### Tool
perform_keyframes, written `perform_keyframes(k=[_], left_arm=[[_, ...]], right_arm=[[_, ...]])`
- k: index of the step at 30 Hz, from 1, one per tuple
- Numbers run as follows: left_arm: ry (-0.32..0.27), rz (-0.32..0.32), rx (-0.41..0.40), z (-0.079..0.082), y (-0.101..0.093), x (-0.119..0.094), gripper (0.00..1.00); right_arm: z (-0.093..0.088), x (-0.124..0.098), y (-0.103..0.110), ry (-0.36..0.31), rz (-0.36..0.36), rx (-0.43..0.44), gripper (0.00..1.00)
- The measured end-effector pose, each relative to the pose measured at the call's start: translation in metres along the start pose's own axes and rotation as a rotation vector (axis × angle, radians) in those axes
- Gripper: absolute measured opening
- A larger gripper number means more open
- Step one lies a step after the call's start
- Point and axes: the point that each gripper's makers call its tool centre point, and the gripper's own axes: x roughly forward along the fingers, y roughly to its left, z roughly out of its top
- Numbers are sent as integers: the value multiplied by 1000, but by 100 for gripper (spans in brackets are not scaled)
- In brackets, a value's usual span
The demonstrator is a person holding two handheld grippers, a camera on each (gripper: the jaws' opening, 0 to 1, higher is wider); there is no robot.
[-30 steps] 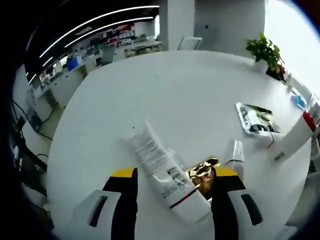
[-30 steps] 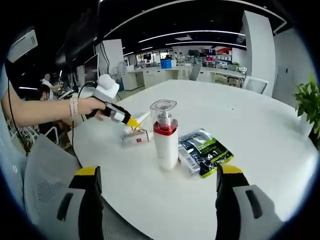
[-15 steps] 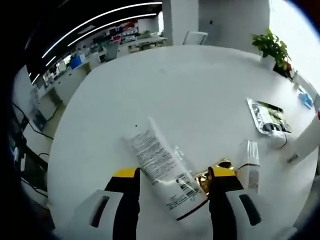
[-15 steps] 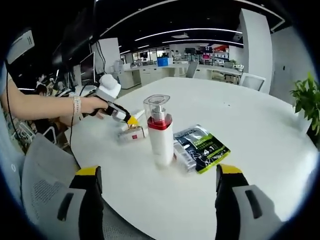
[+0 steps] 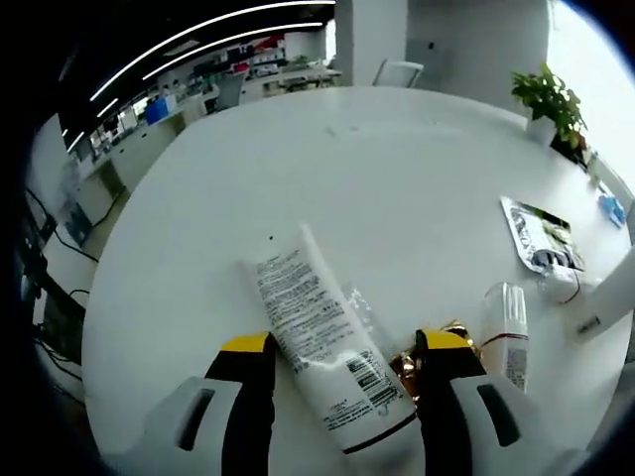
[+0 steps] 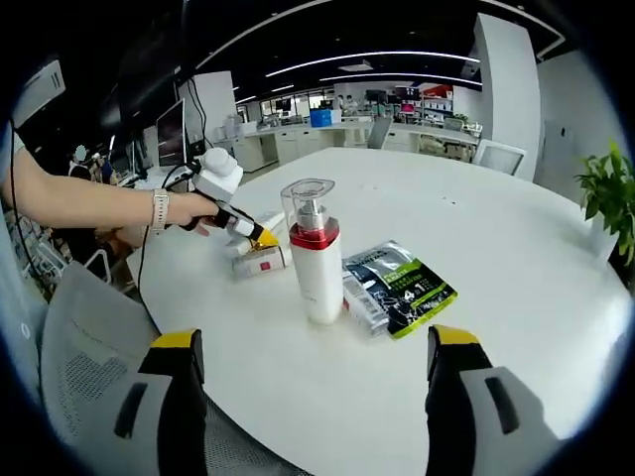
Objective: Arrange the skincare products in the storage area until every visible bottle or jar stands upright without overlapping.
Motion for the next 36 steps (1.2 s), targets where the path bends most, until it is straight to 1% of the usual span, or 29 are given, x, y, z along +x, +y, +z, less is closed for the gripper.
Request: perform_keyframes(k=[1,3,5,8,17,18,19,20,21,24,25,28,29,32,36], left_arm=[[2,1,-1,0,0,0,54],[3,2,-1,1,1,-1,47],[-6,-13,12,1,-1,-1,41],[-3,-16,16,1,-1,0,39],[-4,-36,48,2,-2,0,37],[-1,-37,56,2,-2,-1,36],[-4,-37,64,4,-3,-2,30],[-14,-37,82,7,-4,0,30],[-3,-36,73,5,-6,1,30],[-3,-43,74,4,-3,-1,29],[-2,-40,80,4,0,0,28],[-9,-34,107,5,-1,-1,27],[-7,-37,104,4,-2,-3,26],[20,-72,25,-2,-4,-7,25],[26,-71,-8,-5,2,-11,24]], right_arm=[[0,0,0,1,1,-1,93],[0,1,1,2,1,-5,93],[1,1,1,3,0,-8,93],[-1,1,0,8,-5,-11,93],[-3,0,-1,14,-4,-8,92],[-3,0,0,14,-4,-9,92],[-4,0,0,16,-3,-7,92],[-4,0,0,16,-3,-7,92],[-4,0,0,16,-3,-7,92],[-4,0,1,17,0,-10,92],[-3,0,1,17,0,-11,92],[-2,0,0,15,-1,-12,91],[-2,0,1,15,0,-12,91],[-2,-1,0,17,-1,-17,91],[-2,-1,1,15,2,-18,91]])
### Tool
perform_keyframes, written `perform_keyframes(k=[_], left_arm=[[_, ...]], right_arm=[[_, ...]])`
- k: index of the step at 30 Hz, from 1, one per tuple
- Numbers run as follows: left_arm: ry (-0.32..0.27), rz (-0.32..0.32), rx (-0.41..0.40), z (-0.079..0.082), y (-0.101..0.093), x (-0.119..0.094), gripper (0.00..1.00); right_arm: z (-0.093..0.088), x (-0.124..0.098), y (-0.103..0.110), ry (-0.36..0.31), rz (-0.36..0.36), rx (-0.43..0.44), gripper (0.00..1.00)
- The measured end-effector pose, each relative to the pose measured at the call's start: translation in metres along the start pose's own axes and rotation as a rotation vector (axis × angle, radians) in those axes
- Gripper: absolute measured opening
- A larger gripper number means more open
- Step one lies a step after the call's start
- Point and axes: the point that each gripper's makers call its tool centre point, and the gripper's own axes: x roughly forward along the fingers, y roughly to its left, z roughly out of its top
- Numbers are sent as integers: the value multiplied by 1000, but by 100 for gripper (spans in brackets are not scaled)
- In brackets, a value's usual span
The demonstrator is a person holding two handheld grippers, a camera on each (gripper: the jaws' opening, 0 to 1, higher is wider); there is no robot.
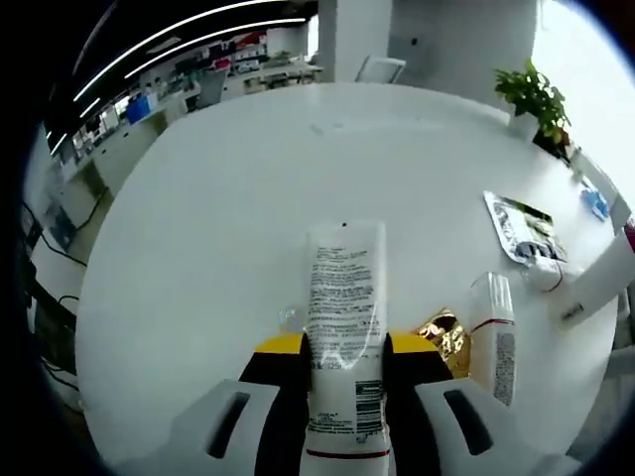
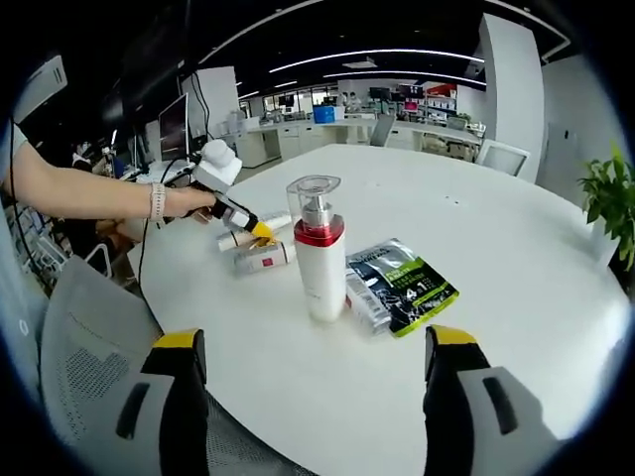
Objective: Arrange the skincare products in the storage area until every visible bottle or jar stands upright without overlapping.
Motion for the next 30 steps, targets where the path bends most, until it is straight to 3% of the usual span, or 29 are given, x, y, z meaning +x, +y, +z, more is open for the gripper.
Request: perform_keyframes(k=[6,15,30], left_arm=[[8,-21,-46,-6,2,-6,22],[-46,-39,-66,-7,-1,-22,22],[-173,-113,13,1,-21,-63,22]], right_arm=[[3,0,2,-5,4,-8,91],[5,1,8,-6,18,-16,91],[3,-3,15,-20,24,-12,89]])
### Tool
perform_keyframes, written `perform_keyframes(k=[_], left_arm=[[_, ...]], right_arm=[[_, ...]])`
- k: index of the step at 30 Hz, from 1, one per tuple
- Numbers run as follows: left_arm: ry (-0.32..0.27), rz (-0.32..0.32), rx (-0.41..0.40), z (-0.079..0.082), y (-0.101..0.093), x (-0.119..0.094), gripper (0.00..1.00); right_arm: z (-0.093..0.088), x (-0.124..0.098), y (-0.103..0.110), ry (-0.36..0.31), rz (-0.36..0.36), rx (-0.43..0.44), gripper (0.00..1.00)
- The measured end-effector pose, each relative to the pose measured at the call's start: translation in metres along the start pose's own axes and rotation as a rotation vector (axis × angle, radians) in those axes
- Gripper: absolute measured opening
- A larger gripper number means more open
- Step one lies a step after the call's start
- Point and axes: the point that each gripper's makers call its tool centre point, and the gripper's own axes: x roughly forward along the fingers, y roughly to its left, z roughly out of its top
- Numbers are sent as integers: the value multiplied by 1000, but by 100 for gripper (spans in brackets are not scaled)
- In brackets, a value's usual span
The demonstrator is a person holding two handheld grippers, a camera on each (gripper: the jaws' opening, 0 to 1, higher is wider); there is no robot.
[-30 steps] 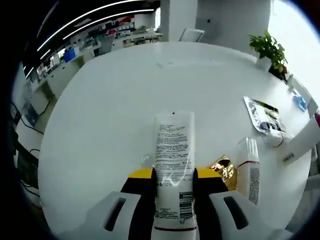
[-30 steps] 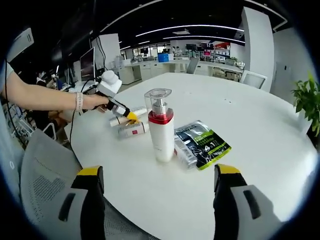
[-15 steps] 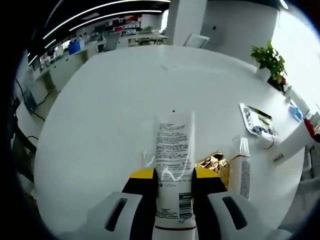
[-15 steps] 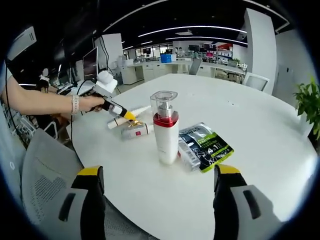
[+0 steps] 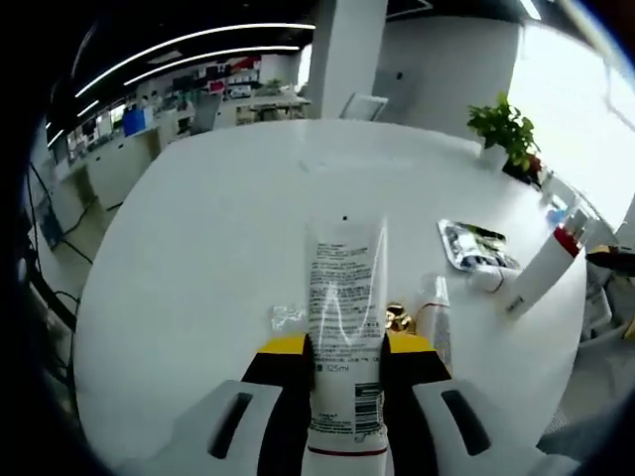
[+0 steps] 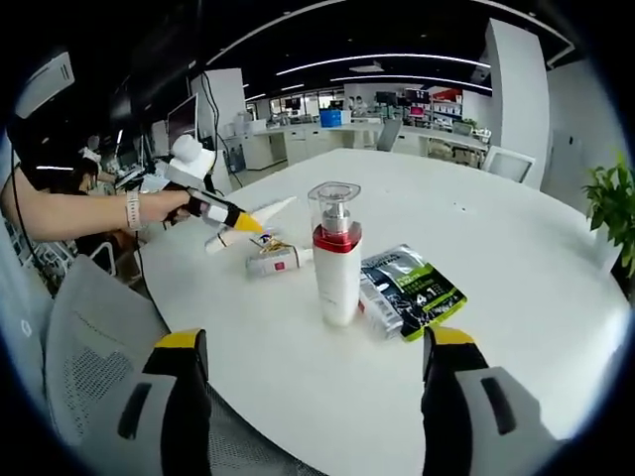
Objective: Arrange the skincare products in the storage area until every visible bottle or jar stands upright without overlapping.
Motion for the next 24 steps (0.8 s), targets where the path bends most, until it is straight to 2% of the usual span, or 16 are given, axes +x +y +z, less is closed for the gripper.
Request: perform_keyframes(k=[7,14,15,24], left_arm=[[-59,-57,-8,4,-20,-21,22],[-108,-125,16,9,-44,-40,23],[-125,-140,38,11,-49,-43,23],[-156,-205,66,11,-74,-61,23]], right_arm=[[0,0,7,-9,7,-1,87],[1,2,19,-9,32,-18,86],[3,2,20,-12,35,-22,85],[15,1,26,-64,51,-18,76]])
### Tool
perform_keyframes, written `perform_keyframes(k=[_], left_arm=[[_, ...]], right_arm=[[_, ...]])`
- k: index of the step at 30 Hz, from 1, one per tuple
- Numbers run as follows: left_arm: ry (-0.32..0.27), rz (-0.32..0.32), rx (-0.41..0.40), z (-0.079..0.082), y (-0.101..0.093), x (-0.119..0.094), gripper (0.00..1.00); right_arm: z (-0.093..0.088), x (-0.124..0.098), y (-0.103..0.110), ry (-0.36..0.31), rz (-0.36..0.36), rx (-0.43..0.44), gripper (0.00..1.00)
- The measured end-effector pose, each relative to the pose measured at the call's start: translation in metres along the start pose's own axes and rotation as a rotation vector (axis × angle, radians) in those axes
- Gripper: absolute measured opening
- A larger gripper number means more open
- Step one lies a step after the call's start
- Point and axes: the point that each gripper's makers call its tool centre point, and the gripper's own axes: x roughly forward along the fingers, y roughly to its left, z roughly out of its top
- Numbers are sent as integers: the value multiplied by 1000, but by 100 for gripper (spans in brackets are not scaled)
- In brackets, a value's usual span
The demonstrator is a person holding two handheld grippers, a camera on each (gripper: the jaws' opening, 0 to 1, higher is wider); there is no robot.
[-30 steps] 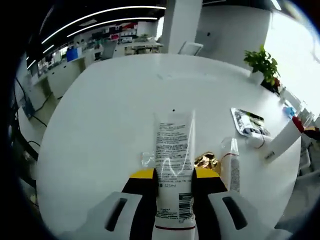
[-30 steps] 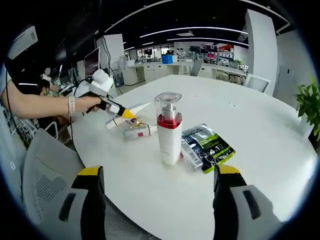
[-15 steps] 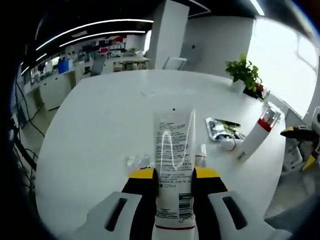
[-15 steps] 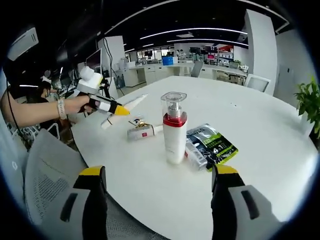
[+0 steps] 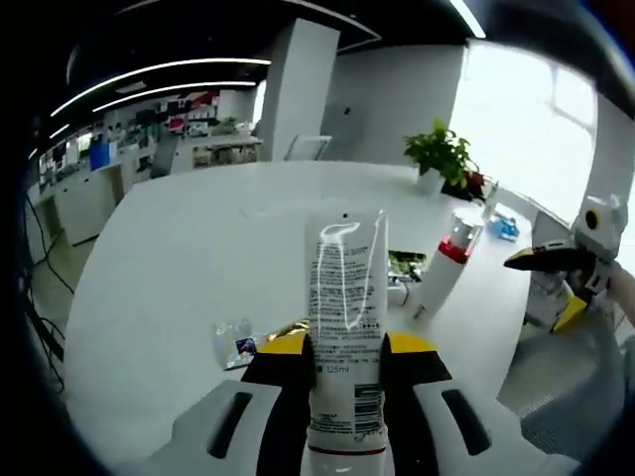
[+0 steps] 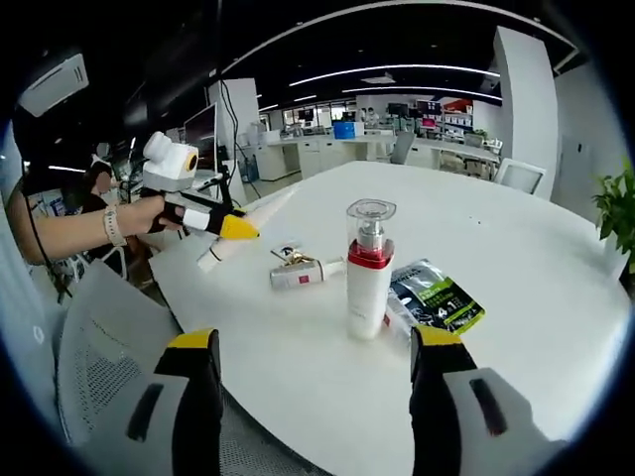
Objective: Arrange the skincare products in the storage area until every visible bottle or jar stands upright without overlapping.
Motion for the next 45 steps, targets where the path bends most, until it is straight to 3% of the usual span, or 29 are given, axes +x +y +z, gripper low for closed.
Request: perform_keyframes(k=[4,9,19,25,31,35,41,45], left_arm=[[-15,-54,-4,3,-15,-2,23],[-19,-107,17,3,-29,-4,23],[-37,-221,45,6,-56,-9,23],[-52,-305,47,6,-76,-11,24],[-84,-396,30,10,-94,-13,24],[-79,-452,20,6,-107,-12,24],[-85,-553,3,6,-130,-14,24],[-89,-614,-9,7,-141,-17,24]], right_arm=[[7,1,6,-31,27,16,69],[12,2,12,-50,59,-14,67],[23,-1,16,-100,104,-12,49],[32,-3,19,-134,143,-14,46],[52,-4,30,-236,243,55,47],[64,-1,36,-300,333,153,47],[76,2,39,-357,429,275,50],[79,5,39,-377,456,305,49]])
